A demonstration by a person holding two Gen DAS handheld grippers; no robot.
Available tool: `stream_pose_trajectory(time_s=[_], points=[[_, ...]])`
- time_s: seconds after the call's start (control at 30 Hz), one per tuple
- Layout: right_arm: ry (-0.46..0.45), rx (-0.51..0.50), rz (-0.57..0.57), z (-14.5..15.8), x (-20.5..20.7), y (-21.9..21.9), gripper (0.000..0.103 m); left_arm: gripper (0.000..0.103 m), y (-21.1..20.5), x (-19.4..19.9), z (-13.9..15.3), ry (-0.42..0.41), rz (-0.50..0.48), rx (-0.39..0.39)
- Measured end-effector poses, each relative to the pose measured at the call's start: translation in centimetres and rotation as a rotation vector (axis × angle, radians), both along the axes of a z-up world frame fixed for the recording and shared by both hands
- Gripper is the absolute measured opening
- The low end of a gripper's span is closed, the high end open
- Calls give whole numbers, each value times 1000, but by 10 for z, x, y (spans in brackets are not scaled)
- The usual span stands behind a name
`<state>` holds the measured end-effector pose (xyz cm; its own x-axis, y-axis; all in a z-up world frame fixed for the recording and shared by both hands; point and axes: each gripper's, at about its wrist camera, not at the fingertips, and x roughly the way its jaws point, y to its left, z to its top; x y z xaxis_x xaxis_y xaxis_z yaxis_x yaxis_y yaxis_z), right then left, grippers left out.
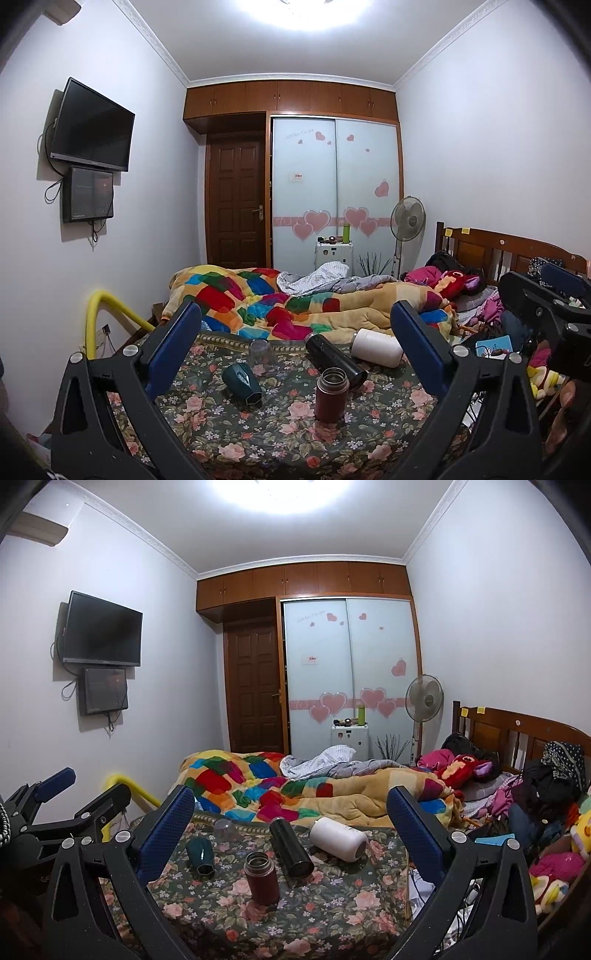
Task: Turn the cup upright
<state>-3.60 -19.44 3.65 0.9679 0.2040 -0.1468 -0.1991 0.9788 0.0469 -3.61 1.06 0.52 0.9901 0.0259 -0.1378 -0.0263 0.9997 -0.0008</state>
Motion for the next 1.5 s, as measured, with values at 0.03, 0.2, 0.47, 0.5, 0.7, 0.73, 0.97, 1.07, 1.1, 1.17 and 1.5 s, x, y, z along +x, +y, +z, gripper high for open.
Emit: stream_pose_trajectory(time_s=[0.03,0.2,0.47,0.5,0.7,0.73,0.97,1.07,1.1,1.17,1.5], points=[[2,0,0,0,0,0,103,103,0,0,0,0,1,1],[3,1,2,0,0,-1,103,103,0,2,0,2,0,0],[4,1,3,0,2,-1,103,103,0,3,0,4,-2,-2],[4,0,4,0,2,-1,103,103,0,3,-1,5,-3,-3],[4,1,3,0,2,0,103,103,-1,3,-2,5,-8,-9],[4,0,3,0,2,0,103,103,-1,3,-2,5,-9,-9],[4,1,3,0,2,0,103,103,-1,3,0,5,-12,-11],[6,0,3,0,2,0,103,103,0,3,1,8,-16,-12],[6,-1,3,0,2,0,103,103,0,3,2,9,-16,-13],[5,0,2,0,2,0,103,103,0,3,2,9,-16,-13],[12,-2,7,-1,3,1,103,103,3,4,0,15,-16,-25]])
